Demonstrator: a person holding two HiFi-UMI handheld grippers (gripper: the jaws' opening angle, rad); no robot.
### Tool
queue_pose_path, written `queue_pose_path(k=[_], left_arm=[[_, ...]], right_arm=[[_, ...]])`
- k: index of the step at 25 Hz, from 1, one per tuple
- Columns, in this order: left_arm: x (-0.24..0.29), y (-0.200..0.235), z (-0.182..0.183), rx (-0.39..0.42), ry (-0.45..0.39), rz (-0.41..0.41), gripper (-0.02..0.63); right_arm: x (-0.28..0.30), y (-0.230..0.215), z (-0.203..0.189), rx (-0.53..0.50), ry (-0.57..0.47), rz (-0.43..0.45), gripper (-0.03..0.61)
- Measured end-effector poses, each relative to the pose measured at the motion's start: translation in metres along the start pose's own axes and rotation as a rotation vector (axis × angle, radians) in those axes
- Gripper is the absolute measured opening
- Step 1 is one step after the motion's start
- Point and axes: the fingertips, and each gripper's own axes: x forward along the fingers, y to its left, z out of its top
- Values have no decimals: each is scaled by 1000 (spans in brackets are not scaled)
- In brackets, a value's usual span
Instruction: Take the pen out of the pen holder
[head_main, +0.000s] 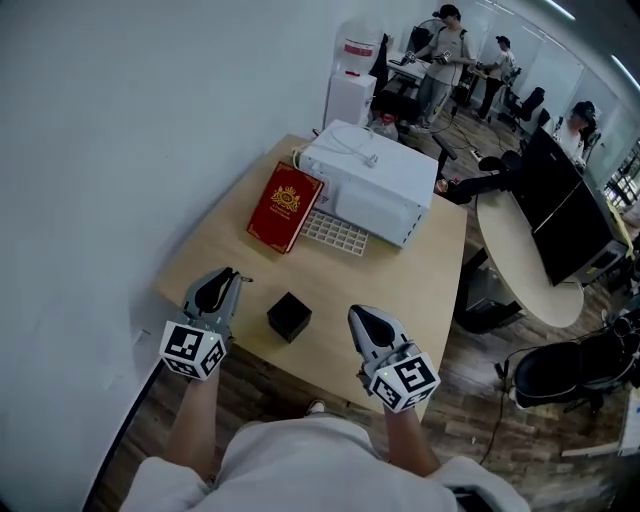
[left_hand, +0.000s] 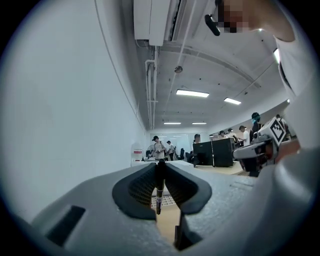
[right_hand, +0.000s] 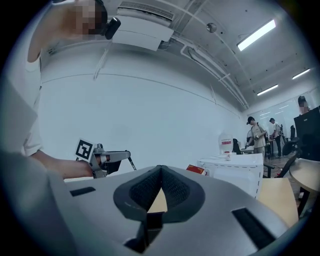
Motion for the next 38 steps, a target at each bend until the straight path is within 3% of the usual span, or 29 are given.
queue_pose_path(k=[8, 13, 17, 25, 32, 38], left_arm=[[-70, 42, 68, 52, -132, 117, 63], [-121, 75, 89, 47, -181, 203, 63], [-156, 93, 99, 41, -212, 264, 63], [-193, 109, 116, 71, -241, 303, 63], [-228, 122, 100, -2, -235, 361, 63], [-242, 122, 98, -5, -252, 362, 63]], right_arm=[[27, 8, 12, -13, -7, 15, 0], [42, 21, 20, -9, -18, 32, 0], [51, 28, 28, -16, -26, 42, 0], [62, 27, 37, -41, -17, 17, 0], [60, 32, 46, -75, -21, 7, 0], [39, 30, 41, -75, -17, -47, 0]])
